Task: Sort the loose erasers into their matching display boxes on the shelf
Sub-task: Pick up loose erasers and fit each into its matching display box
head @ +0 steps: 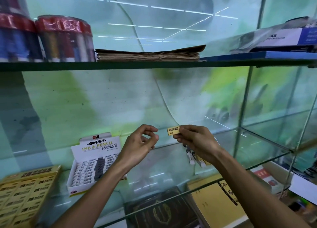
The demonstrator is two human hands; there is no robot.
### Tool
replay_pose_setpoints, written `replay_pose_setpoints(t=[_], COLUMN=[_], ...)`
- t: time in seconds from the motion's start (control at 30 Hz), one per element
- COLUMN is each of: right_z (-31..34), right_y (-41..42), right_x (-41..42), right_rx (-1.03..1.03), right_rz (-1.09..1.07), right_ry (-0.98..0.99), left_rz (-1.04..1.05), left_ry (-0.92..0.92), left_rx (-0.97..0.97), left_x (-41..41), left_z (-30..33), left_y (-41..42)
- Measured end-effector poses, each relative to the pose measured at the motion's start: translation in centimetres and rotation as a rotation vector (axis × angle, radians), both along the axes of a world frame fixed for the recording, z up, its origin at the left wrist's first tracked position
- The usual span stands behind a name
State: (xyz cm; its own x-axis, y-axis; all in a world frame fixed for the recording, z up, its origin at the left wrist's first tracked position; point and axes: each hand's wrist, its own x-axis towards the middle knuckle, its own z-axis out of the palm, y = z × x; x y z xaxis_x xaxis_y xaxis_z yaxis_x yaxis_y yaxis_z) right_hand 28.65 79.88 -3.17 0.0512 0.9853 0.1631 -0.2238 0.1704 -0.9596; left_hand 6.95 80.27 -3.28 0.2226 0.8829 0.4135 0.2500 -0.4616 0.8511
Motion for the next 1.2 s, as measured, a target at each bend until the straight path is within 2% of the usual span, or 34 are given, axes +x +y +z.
replay_pose_setpoints(t=[0.1, 0.23, 0.33, 0.4, 0.6, 0.9, 1.07, 1.2], right_z=[0.3, 0.4, 0.4, 0.5, 0.2, 0.5, 0.8, 1.5], right_y=[-1.1, -2.3, -2.7, -2.9, -3.0, -2.1, -2.0, -2.3], right_x=[-1.8, -4.7, -6.9, -8.2, -12.3, -17.1, -18.4, -20.1], right_rx=[-0.009, 0.004, 0.025, 0.046, 0.009, -0.078, 0.184, 0.238], right_rz=[0.050, 0.069, 0.095, 0.110, 0.241, 0.395, 0.312, 0.336], right_ry=[0.043, -0.055, -0.109, -0.137, -0.110, 0.119, -0.348, -0.440], left_rz=[0.035, 0.150, 0.209, 0.246, 0.351, 0.350, 0.367, 0.357], left_ry=[0.107, 0.428, 0.563, 0.563, 0.322, 0.402, 0.523, 0.641], left_rx=[0.146, 0.497, 0.582, 0.579, 0.442, 0.456, 0.502, 0.535], left_x=[-0.7, -2.5, -4.2, -5.4, -8.2, -14.2, -17.5, -19.1], left_z=[-0.1, -0.2, 0.0, -0.1, -0.6, 0.4, 0.7, 1.1], left_y=[-0.6, -1.5, -2.0, -2.3, -3.6, -5.6, -6.2, -6.9])
